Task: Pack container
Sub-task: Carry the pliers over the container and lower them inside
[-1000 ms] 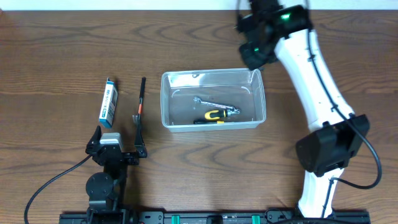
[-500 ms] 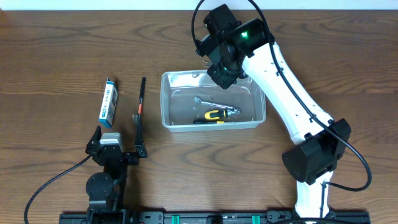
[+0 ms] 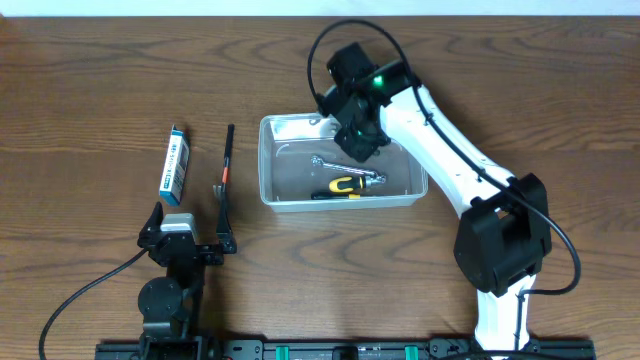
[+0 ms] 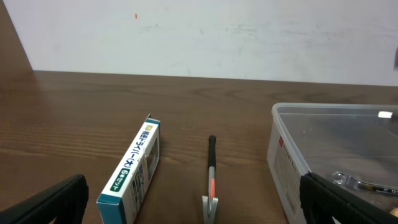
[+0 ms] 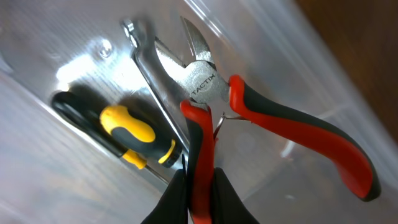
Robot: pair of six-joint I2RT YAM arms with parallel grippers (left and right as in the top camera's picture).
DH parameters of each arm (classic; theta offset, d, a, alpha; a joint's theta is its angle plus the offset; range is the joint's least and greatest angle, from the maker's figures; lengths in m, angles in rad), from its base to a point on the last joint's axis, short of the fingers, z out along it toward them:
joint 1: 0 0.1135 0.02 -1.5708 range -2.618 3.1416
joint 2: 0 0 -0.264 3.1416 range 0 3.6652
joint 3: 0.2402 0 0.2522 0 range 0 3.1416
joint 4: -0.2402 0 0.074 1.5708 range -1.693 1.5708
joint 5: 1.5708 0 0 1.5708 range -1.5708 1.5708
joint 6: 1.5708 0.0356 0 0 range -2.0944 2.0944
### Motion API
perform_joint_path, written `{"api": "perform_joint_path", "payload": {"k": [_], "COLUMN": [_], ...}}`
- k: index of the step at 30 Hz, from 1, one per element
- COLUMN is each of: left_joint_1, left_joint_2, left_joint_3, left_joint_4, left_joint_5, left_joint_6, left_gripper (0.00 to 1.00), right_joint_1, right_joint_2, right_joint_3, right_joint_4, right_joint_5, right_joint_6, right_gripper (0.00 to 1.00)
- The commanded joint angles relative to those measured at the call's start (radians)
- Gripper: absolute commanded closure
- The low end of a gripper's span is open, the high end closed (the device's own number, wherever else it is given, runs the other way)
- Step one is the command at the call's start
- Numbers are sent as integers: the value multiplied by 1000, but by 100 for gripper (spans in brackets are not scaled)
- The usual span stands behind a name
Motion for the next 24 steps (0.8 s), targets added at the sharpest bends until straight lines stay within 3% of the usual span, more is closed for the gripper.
{"api": "perform_joint_path", "payload": {"k": [1,10,24], "left_joint_1": [-3,-3,-3], "left_joint_2": [-3,-3,-3], "left_joint_3": [-28,-28,-28], "left_joint_4": [-18,-18,-18], "left_joint_5": [-8,-8,-8], "left_joint_6": [10,10,10], "left_gripper": [2,2,2], "right_joint_1": [-7,-48,-75], "right_joint_2": [5,5,5], "right_joint_3": [-79,-194,-194], "right_joint_4": [55,197,214], "right_joint_5": [-7,-7,-8], "right_joint_6": [-14,-7,-8], "right_gripper": [96,94,72]}}
